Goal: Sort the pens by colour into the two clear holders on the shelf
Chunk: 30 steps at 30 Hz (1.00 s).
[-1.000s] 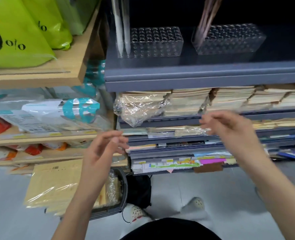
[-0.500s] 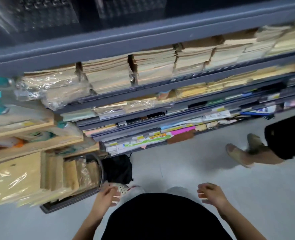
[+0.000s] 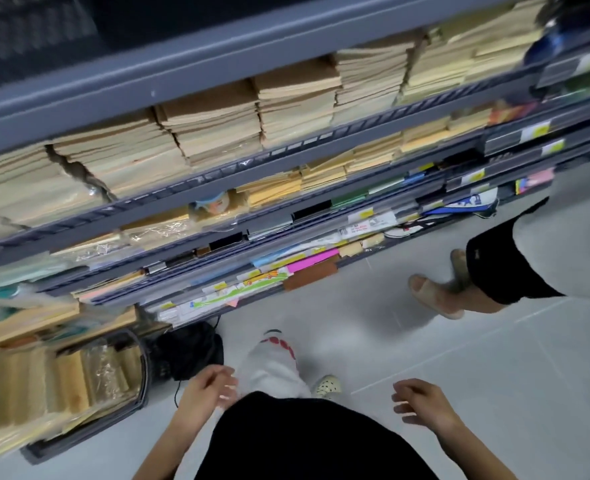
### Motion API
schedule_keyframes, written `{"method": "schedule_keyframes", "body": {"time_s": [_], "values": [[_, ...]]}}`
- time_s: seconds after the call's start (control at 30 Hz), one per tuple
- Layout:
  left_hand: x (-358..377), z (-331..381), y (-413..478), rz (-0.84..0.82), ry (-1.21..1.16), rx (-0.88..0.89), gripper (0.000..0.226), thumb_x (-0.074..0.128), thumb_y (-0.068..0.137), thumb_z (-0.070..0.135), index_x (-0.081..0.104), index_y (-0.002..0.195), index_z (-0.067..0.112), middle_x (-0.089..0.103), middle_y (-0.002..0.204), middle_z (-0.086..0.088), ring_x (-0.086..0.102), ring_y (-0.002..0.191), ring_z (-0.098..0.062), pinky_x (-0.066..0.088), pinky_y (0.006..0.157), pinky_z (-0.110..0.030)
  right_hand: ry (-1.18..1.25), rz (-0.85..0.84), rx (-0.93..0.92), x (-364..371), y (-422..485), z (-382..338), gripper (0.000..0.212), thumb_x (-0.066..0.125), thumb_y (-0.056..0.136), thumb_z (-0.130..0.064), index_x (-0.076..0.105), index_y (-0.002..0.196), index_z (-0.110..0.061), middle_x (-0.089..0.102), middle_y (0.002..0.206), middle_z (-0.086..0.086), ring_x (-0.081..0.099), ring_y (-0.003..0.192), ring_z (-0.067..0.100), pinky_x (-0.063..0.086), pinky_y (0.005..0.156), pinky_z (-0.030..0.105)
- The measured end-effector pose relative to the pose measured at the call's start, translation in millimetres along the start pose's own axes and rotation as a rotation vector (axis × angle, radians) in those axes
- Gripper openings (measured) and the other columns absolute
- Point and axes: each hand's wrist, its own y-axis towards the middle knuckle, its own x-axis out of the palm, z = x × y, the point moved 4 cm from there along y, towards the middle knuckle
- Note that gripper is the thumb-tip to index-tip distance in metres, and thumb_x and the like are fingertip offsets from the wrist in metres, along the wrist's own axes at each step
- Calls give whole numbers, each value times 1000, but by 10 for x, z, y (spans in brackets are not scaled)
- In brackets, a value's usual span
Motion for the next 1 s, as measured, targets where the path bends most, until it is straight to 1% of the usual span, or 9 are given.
{"method": "schedule_keyframes", "body": {"time_s": [0.23, 0.4, 0.53, 0.6, 0.67, 0.73, 0.8, 0.9, 1.0], "values": [[566, 843, 483, -21, 39, 50, 18, 49, 102, 1, 67, 98, -1, 72, 84, -19, 64, 71, -31, 47, 65, -34, 82, 5, -62, -391, 366, -770, 11, 59, 94, -7, 70, 95, -3, 73, 90, 19, 69, 69, 27, 53, 63, 33], [1027, 1698, 710, -57, 70, 122, 20, 47, 104, 6, 67, 101, 4, 74, 90, -14, 67, 75, -27, 51, 69, -33, -43, 9, -192, -673, 603, -1769, 13, 59, 91, -5, 71, 88, -8, 74, 91, 16, 69, 68, 22, 52, 64, 33], [1324, 2467, 750, -111, 112, 276, 22, 47, 104, 7, 68, 100, 11, 75, 91, -6, 70, 80, -24, 54, 76, -37, -123, 62, -492, -931, 581, -2737, 16, 65, 90, -8, 71, 87, -22, 75, 82, 2, 71, 76, 18, 57, 77, 41], [1401, 2866, 645, -112, 94, 370, 21, 49, 103, 6, 69, 99, 13, 76, 91, 1, 71, 80, -19, 55, 77, -37, -129, 91, -663, -1047, 392, -3194, 19, 69, 89, -15, 70, 88, -34, 74, 85, -16, 69, 82, 2, 54, 78, 23], [1442, 3293, 451, -116, 44, 487, 19, 53, 102, 12, 71, 99, 19, 76, 94, 2, 73, 81, -17, 54, 75, -29, -125, 107, -823, -1143, 134, -3599, 13, 69, 89, -27, 70, 92, -39, 72, 92, -23, 66, 84, -5, 49, 73, 9], [1461, 3733, 184, -112, 32, 627, 15, 57, 98, 26, 72, 100, 29, 76, 98, 0, 73, 86, -18, 56, 75, -25, -106, 142, -968, -1238, -120, -3938, 12, 66, 89, -37, 68, 100, -40, 71, 97, -20, 66, 89, -1, 47, 72, 6], [1475, 4142, -128, -85, 18, 756, 13, 59, 97, 29, 72, 100, 32, 76, 100, -1, 73, 89, -18, 56, 77, -23, -131, 254, -1162, -1381, -364, -4256, 15, 63, 91, -42, 66, 105, -38, 68, 102, -19, 64, 96, 3, 46, 78, 10], [1495, 4726, -650, 4, -31, 957, 14, 58, 97, 24, 71, 103, 24, 76, 100, -2, 73, 90, -21, 57, 77, -26, -258, 479, -1522, -1560, -686, -4732, 22, 63, 95, -28, 65, 115, -19, 62, 113, -10, 56, 111, 9, 40, 98, 19], [1540, 5334, -1035, 97, -39, 1187, 15, 56, 96, 23, 70, 102, 24, 75, 99, 3, 71, 95, -16, 55, 82, -24, -389, 586, -1718, -1682, -811, -5160, 27, 63, 94, -18, 65, 118, -5, 64, 116, 7, 54, 112, 23, 40, 101, 33]]}}
